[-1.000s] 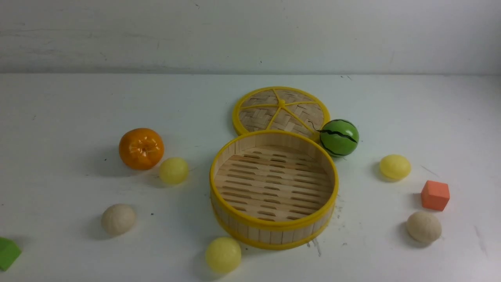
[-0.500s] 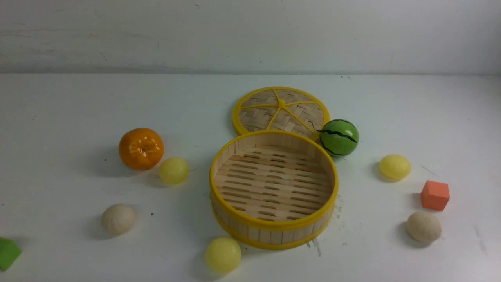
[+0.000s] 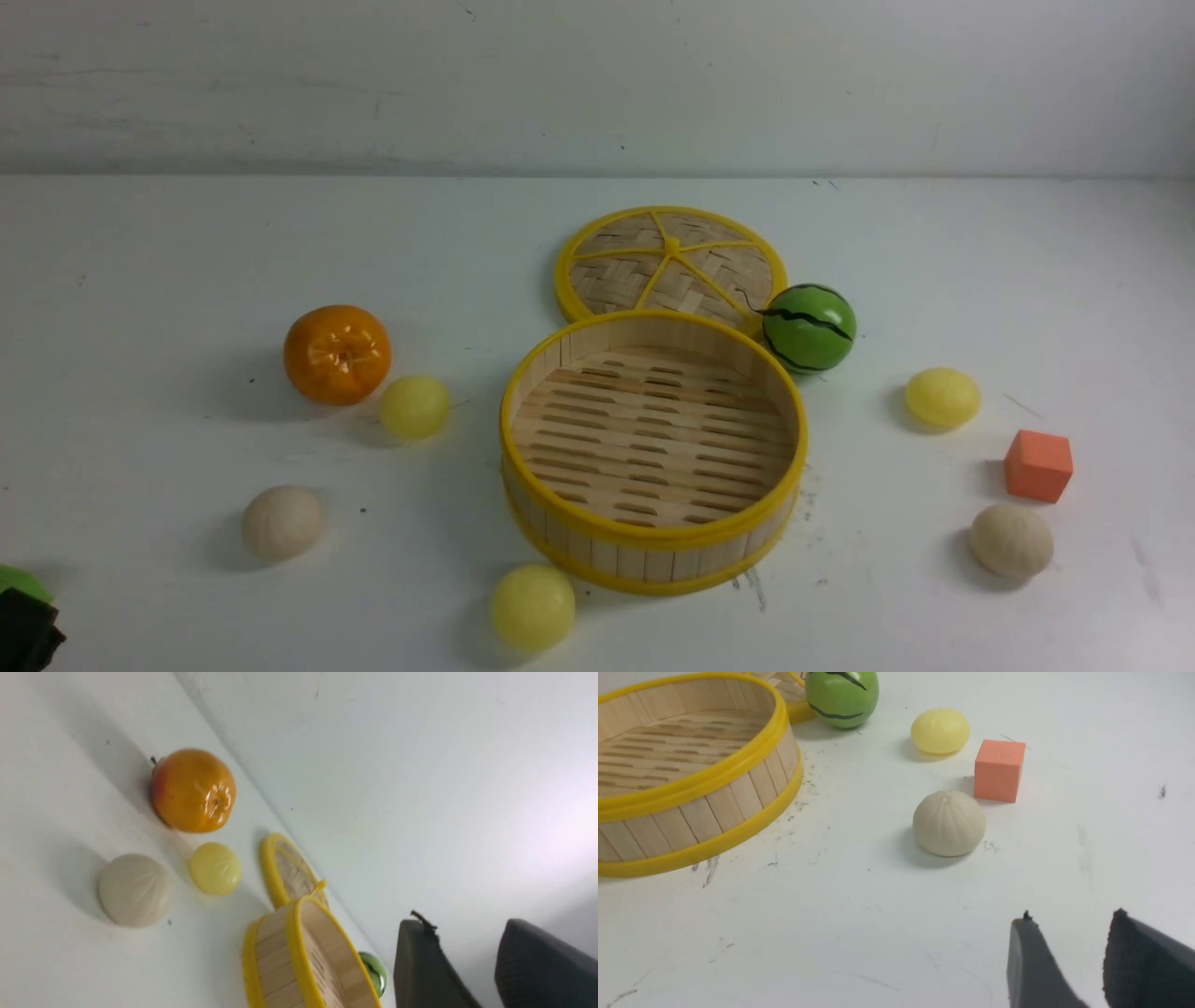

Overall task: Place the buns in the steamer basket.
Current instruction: Use the left arm to grab a steamed stuffed bun

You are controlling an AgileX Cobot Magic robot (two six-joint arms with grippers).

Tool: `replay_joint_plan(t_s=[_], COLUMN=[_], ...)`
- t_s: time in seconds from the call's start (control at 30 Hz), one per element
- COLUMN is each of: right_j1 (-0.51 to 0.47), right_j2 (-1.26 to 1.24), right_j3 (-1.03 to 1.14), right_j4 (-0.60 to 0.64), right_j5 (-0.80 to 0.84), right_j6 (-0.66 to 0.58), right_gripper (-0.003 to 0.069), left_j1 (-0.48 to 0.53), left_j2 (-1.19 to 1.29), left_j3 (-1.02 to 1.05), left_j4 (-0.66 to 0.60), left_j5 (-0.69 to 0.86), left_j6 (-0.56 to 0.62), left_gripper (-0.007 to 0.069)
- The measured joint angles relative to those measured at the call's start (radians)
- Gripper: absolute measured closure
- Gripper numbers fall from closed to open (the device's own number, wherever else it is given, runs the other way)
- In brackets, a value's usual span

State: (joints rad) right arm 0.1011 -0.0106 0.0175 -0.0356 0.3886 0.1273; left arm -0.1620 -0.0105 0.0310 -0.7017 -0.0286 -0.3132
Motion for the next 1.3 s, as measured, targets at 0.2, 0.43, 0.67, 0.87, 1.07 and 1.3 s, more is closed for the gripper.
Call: replay_joint_plan(t_s=[0.2,0.43,0.67,0.87,1.07,1.3], right_j1=[0.0,0.0,0.0,0.0,0.0,0.0], right_j2=[0.0,0.0,0.0,0.0,0.0,0.0], right_j3=[0.0,0.0,0.0,0.0,0.0,0.0], right_j4=[0.0,0.0,0.0,0.0,0.0,0.0], right_j5=[0.0,0.0,0.0,0.0,0.0,0.0], right_j6=[0.0,0.0,0.0,0.0,0.0,0.0], right_gripper=[0.042,0.042,0.042,0.042,0.042,0.042], left_j1=[0.0,0.0,0.0,0.0,0.029,0.03], left_j2=[0.029,0.464,0.994,1.256,1.402,1.545], left_j3=[-0.172,-0.556,-0.798,-0.885,-0.936,-1.034], left_j4=[0.009,0.131,0.375,0.425,0.48,0.532], left_j5=[0.191,0.717,0.968,0.956,0.836,0.782], left_j6=[0.109,0.238,0.29,0.279,0.282,0.268], left_gripper=[0.0594,0.0638,0.0638,0.0638,0.0638,0.0638])
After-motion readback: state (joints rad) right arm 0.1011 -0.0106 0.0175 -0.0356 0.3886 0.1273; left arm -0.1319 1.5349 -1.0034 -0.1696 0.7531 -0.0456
